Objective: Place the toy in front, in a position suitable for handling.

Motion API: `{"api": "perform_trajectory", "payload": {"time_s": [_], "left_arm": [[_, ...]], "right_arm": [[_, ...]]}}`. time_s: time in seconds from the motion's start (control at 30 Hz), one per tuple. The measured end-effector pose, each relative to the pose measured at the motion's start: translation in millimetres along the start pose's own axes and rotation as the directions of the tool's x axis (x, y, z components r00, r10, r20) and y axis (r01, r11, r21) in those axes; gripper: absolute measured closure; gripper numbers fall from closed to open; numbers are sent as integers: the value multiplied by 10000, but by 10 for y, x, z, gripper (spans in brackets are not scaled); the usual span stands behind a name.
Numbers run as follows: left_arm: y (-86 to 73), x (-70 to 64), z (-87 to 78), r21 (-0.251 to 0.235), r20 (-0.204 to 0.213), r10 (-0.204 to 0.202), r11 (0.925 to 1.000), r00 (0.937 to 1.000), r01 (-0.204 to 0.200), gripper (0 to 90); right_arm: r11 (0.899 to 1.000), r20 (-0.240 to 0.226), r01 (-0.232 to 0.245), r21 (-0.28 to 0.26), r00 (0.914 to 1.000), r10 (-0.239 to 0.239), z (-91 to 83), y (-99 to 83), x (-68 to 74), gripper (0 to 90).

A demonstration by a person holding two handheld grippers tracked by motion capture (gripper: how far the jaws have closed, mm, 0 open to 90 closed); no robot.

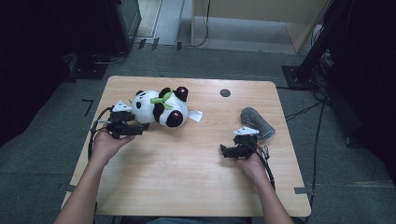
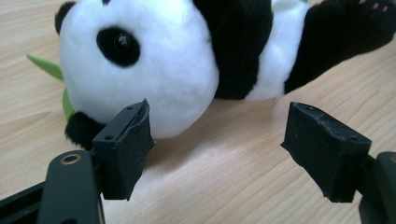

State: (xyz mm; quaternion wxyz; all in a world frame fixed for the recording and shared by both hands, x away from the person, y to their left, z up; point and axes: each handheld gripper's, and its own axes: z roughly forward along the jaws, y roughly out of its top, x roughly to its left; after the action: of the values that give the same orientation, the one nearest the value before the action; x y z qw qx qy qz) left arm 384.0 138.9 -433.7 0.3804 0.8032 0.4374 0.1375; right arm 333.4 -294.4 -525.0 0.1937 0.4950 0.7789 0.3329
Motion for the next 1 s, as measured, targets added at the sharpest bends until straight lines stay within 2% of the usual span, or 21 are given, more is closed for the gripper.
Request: {"api": "perform_trajectory", "payload": {"time_s": [0.1,0.33,0.43,0.6,0.7,0.8,0.9,1.0], "left_arm": [[49,-9,-3,11,-27,165,9999,9999,-165,244],[230,27,-3,-106,41,235,9997,9997,-234,271],[304,18,39,180,-70,380,9991,9993,-379,299],[423,-21,106,276,204,536,9982,9984,-542,298],[477,-26,125,217,274,498,9985,9984,-504,302],[522,-6,138,-139,447,376,9992,9983,-370,319],[545,26,156,127,449,196,9997,9988,-202,319],[590,43,166,33,505,268,9996,9984,-270,325]], "right_arm": [[10000,40,-50,-14,10000,51,1,-1,8,0],[10000,55,-72,-21,10000,72,1,-1,10,0],[10000,56,-89,-17,9999,89,0,-1,11,0],[10000,58,-81,-14,10000,81,0,-2,11,0],[10000,72,-83,-26,9999,83,5,2,11,0],[10000,110,-53,-42,9999,54,8,5,9,0],[10000,106,-63,-40,9999,64,8,6,10,0],[10000,102,-79,-34,9999,79,9,7,11,0]]}}
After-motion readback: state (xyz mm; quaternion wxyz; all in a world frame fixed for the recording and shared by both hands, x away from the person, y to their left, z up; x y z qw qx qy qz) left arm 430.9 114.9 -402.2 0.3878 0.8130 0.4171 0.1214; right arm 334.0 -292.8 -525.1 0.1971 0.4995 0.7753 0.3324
